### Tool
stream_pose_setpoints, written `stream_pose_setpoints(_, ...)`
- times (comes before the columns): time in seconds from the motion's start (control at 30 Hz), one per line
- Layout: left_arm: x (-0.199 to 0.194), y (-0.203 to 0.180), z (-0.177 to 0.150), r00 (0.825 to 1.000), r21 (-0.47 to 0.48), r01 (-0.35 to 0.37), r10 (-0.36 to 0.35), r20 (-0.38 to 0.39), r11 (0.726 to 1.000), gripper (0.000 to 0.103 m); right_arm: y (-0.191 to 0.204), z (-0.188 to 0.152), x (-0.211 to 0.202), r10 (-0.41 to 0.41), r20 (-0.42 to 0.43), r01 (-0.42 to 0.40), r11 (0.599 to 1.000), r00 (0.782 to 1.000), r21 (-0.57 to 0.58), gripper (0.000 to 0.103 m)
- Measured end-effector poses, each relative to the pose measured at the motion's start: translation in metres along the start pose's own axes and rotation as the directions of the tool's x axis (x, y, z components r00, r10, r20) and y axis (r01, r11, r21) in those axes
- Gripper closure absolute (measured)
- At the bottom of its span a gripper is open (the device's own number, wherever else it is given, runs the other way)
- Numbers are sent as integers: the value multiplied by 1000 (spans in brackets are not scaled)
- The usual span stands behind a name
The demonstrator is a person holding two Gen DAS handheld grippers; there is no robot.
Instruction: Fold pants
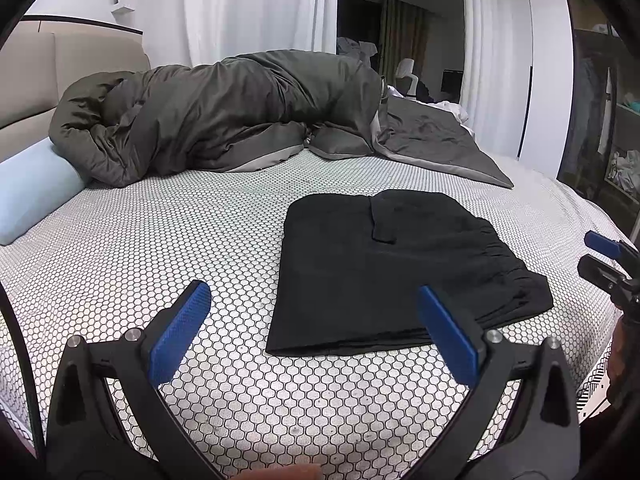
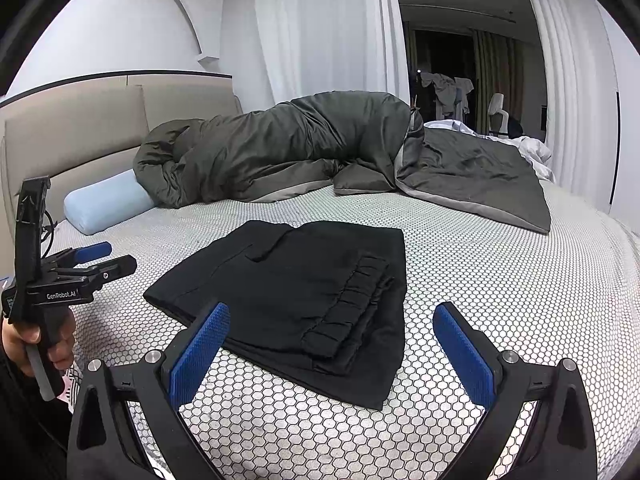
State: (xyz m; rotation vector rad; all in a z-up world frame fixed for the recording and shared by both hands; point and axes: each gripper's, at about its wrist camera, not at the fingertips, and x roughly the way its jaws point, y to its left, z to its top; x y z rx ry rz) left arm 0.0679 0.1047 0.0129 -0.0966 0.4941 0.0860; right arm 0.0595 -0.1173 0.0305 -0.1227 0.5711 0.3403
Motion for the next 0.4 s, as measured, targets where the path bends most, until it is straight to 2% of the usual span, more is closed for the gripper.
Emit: stream_pose_setpoints(0.4,1,8,0,1000,21,13,-13,3,1000,1,0,0,-1,4,-1,-4,1000,1000,-5,0)
